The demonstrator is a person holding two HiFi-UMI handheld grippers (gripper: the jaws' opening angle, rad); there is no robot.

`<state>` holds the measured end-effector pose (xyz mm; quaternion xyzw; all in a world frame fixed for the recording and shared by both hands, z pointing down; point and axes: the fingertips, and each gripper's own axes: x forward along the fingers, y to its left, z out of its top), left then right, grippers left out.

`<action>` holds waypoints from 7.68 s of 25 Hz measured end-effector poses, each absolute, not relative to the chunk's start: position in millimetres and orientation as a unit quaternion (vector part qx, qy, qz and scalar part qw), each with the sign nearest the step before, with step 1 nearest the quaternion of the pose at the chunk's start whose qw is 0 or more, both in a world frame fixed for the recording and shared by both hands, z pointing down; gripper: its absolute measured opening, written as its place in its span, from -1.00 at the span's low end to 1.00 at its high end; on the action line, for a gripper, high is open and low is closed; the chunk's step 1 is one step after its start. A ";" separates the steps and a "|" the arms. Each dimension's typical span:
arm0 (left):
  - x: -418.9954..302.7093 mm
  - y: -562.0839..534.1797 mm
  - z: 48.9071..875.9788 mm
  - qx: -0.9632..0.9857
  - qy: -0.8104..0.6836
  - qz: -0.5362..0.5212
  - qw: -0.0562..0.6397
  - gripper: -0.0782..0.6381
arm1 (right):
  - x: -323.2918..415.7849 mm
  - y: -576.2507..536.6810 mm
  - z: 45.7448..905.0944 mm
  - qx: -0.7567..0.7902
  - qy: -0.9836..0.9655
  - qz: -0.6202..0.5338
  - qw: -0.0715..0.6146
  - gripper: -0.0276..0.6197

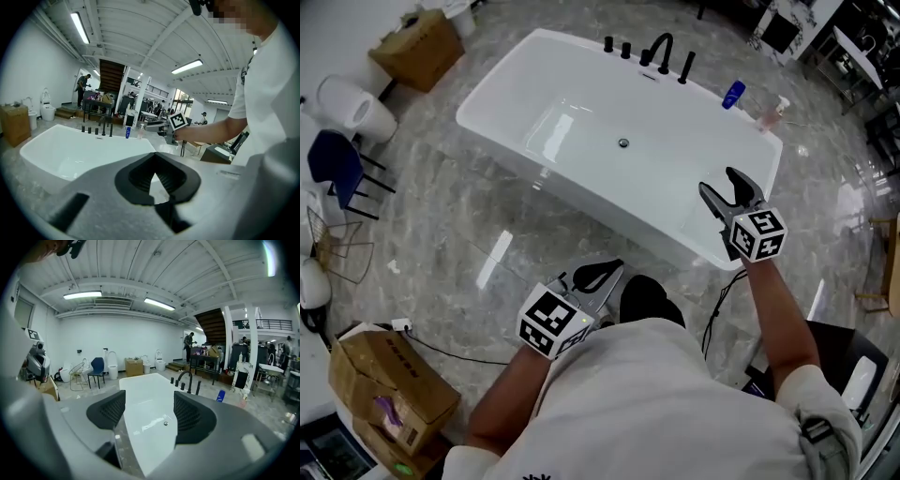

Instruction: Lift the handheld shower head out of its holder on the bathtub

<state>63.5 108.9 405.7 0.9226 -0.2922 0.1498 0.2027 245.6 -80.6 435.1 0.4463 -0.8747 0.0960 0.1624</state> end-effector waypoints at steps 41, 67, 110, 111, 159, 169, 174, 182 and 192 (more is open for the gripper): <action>75.1 -275.2 483.2 0.872 -0.334 0.228 0.277 -0.76 | 323.9 -634.3 656.6 0.506 -0.815 0.178 0.219 0.02; 101.2 -335.8 556.5 0.861 -0.291 0.241 0.341 -0.76 | 354.6 -785.5 763.1 0.553 -0.769 0.231 0.225 0.00; 83.8 -332.9 560.2 0.857 -0.308 0.230 0.344 -0.76 | 339.0 -807.6 722.8 0.548 -0.780 0.167 0.252 -0.51; 83.3 -332.2 557.4 0.858 -0.309 0.230 0.341 -0.76 | 339.1 -805.8 718.7 0.549 -0.780 0.164 0.252 -0.51; 14.1 -203.8 455.1 0.892 -0.323 0.193 0.250 -0.76 | 292.7 -626.7 470.3 0.554 -0.805 0.062 0.202 -0.51; 3.2 -171.6 444.1 0.900 -0.321 0.177 0.237 -0.76 | 282.5 -570.0 419.5 0.552 -0.811 0.037 0.188 -0.51; -4.3 -156.5 435.6 0.902 -0.326 0.165 0.231 -0.76 | 273.7 -537.9 394.4 0.550 -0.815 0.023 0.179 -0.51; -21.8 -136.2 425.0 0.906 -0.325 0.160 0.219 -0.76 | 256.7 -493.7 356.4 0.549 -0.819 0.004 0.165 -0.52; -38.2 -100.9 417.6 0.914 -0.311 0.155 0.212 -0.76 | 233.3 -427.5 312.1 0.548 -0.821 -0.028 0.155 -0.51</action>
